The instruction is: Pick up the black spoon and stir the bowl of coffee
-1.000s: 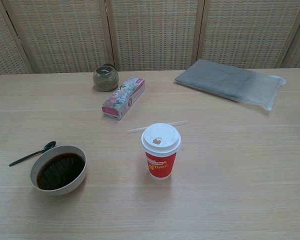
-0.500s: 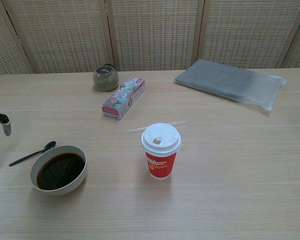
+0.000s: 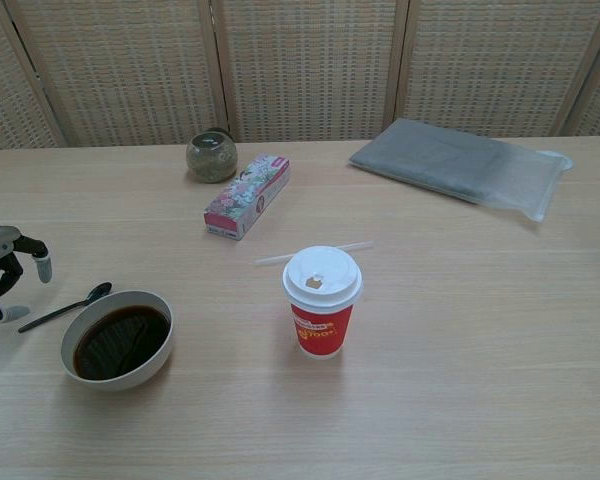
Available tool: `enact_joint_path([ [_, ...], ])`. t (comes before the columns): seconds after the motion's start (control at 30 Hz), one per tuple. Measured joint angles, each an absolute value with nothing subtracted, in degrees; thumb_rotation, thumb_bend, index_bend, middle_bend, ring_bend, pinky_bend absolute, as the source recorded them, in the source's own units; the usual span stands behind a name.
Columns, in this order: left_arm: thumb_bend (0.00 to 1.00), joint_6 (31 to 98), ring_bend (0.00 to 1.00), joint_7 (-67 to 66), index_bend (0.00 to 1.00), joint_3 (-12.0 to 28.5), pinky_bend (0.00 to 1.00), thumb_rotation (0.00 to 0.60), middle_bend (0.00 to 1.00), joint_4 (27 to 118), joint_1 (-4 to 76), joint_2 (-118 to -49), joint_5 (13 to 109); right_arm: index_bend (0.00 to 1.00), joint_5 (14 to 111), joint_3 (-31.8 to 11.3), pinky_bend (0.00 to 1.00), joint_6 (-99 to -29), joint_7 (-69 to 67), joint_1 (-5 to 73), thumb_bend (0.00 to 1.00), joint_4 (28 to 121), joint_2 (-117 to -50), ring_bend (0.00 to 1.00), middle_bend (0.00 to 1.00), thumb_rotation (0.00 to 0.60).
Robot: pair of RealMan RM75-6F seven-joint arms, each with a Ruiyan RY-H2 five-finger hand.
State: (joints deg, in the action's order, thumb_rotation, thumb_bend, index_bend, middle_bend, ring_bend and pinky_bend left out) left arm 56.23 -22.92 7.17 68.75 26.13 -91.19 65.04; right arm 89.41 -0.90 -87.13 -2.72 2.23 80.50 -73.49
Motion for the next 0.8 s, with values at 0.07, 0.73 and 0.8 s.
enact_joint_path([
  [0.07, 0.31, 56.18, 0.73, -22.87, 0.41, 7.13, 0.7, 0.6, 0.79, 68.14, 26.25, -91.73, 64.77, 0.37, 89.39, -0.89, 0.19, -87.21, -2.82, 2.15, 0.38, 80.44, -73.47, 0.11, 0.27, 0.6],
  [0.73, 0.31, 56.03, 0.73, -21.67, 0.41, 6.7, 0.7, 0.6, 0.79, 63.29, 26.68, -95.88, 63.46, 0.37, 89.09, -0.93, 0.19, -87.43, -3.53, 1.63, 0.38, 79.79, -73.39, 0.11, 0.27, 0.6],
  [0.8, 0.31, 55.94, 0.73, -21.53, 0.41, 6.69, 0.7, 0.6, 0.79, 62.73, 26.75, -96.37, 63.41, 0.37, 89.04, -0.93, 0.19, -87.47, -3.53, 1.55, 0.38, 79.8, -73.36, 0.11, 0.27, 0.6],
])
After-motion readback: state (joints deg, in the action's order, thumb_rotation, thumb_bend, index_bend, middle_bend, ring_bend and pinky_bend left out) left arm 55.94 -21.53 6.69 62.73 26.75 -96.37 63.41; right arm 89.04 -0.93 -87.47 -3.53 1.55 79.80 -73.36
